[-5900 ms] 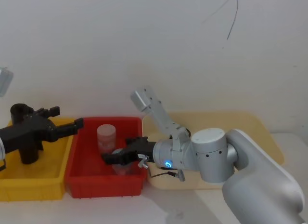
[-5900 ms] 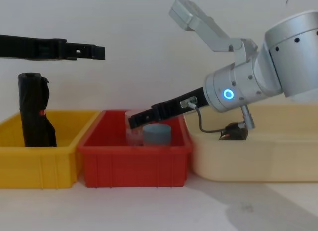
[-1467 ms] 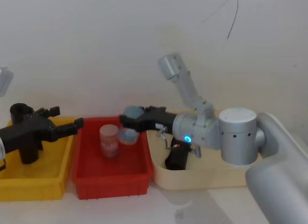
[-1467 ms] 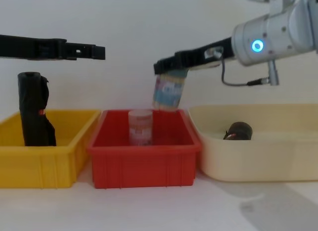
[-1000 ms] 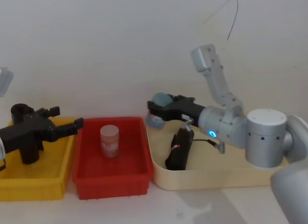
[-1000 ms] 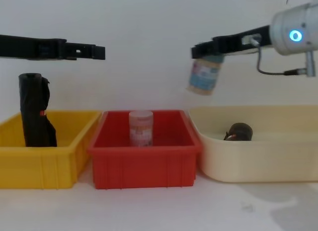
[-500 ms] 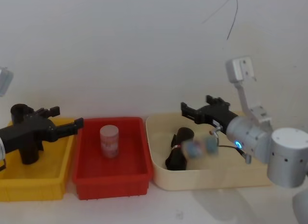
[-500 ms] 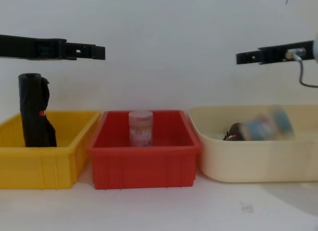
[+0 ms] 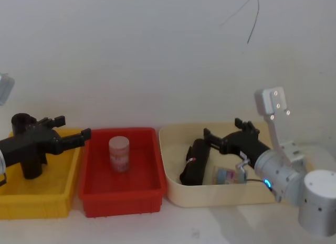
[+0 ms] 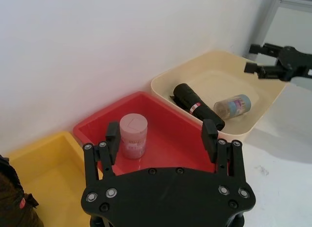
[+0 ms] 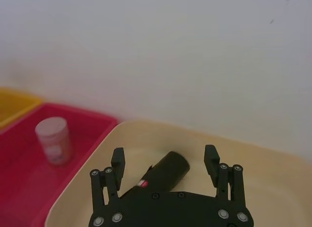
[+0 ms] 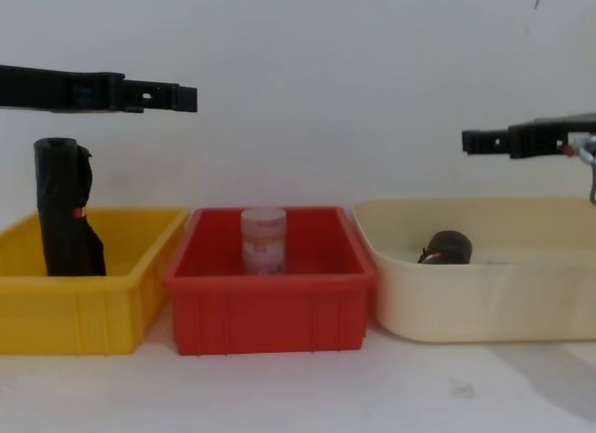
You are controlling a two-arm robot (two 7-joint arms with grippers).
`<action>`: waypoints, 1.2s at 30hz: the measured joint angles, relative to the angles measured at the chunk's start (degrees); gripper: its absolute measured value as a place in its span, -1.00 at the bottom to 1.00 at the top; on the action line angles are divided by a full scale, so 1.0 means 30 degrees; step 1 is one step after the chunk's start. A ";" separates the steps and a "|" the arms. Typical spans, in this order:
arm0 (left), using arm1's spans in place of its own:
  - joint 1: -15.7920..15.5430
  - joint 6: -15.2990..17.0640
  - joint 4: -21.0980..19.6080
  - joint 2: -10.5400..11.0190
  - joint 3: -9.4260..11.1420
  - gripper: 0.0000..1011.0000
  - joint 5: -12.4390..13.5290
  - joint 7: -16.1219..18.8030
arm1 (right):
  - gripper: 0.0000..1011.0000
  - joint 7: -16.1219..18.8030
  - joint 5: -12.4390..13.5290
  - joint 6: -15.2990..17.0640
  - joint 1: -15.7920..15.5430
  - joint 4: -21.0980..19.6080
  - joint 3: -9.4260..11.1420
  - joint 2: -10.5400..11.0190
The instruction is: Pick up the garbage bag with the one hand and transfer it to the other hand.
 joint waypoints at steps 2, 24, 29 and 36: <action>-0.0001 0.0000 0.0000 0.0001 0.0000 0.98 -0.0001 0.0001 | 0.98 0.0192 -0.0048 -0.0230 -0.0398 -0.0341 -0.0105 0.0108; 0.0001 0.0001 -0.0001 0.0000 0.0000 0.98 0.0000 0.0001 | 0.98 0.2500 -0.0578 -0.1776 -0.3236 -0.3260 -0.2449 0.0875; 0.0000 0.0000 -0.0001 0.0000 0.0000 0.98 0.0000 0.0000 | 0.98 0.2800 -0.0774 -0.1986 -0.3648 -0.3773 -0.3010 0.0933; 0.0001 0.0000 -0.0001 0.0001 0.0000 0.98 0.0000 0.0000 | 0.98 0.3018 -0.0922 -0.2144 -0.3961 -0.4190 -0.3459 0.0973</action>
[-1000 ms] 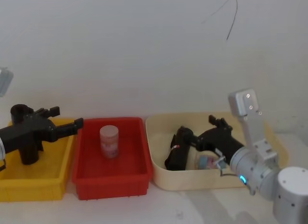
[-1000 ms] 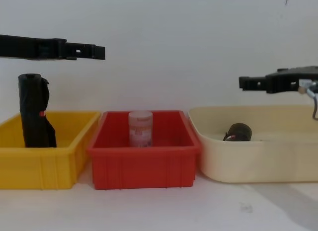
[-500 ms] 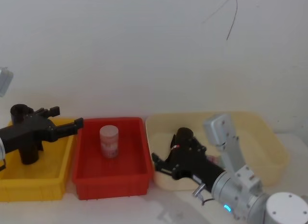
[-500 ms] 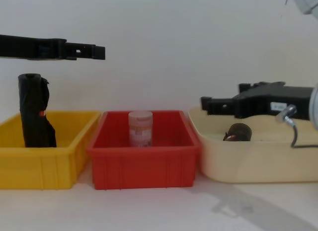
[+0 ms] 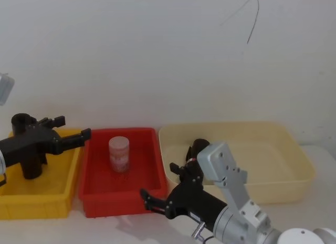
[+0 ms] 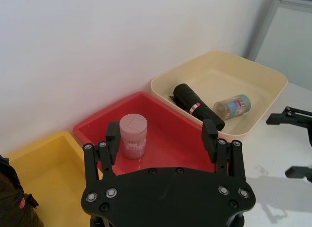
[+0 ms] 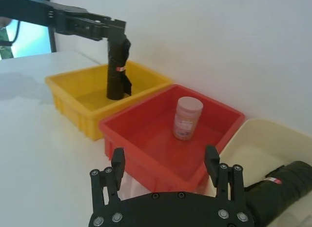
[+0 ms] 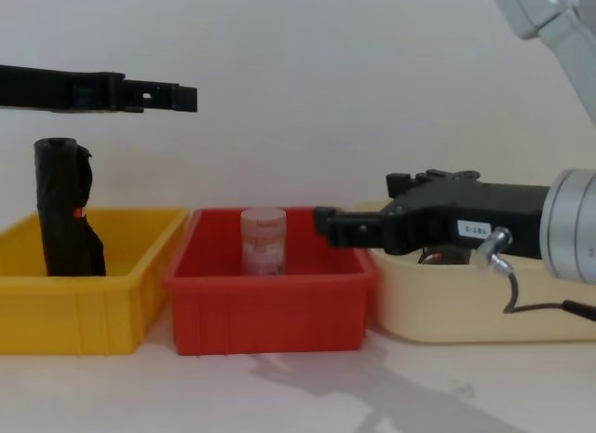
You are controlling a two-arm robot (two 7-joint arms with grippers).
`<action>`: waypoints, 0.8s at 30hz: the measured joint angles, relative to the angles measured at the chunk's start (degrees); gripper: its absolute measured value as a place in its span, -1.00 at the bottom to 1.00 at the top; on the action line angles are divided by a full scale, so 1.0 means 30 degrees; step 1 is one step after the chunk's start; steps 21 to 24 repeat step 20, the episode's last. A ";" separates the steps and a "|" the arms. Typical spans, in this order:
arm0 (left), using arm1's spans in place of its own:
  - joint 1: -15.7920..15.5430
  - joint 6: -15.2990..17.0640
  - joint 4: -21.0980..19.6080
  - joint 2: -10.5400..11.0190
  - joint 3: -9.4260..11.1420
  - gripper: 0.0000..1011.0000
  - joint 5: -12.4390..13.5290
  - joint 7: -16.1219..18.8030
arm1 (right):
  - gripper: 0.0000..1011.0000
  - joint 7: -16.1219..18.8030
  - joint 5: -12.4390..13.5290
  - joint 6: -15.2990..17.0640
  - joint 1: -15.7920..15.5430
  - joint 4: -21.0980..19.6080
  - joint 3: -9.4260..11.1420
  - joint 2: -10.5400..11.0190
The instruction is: Pick up the garbage bag with the one hand and transfer it to the other hand.
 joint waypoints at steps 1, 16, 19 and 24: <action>-0.0001 0.0001 0.0000 0.0000 0.0000 0.98 0.0000 0.0000 | 0.98 0.0016 -0.0013 -0.0014 -0.0028 -0.0034 -0.0031 0.0002; -0.0001 0.0000 -0.0001 0.0000 0.0000 0.98 0.0000 0.0001 | 0.98 0.0219 -0.0143 -0.0144 -0.0303 -0.0370 -0.0440 0.0036; -0.0001 0.0001 0.0000 0.0000 0.0000 0.98 0.0000 0.0001 | 0.98 0.0238 -0.0162 -0.0161 -0.0334 -0.0418 -0.0488 0.0043; 0.0001 0.0001 0.0000 0.0001 0.0000 0.98 -0.0001 0.0001 | 0.98 0.0241 -0.0164 -0.0164 -0.0337 -0.0423 -0.0496 0.0044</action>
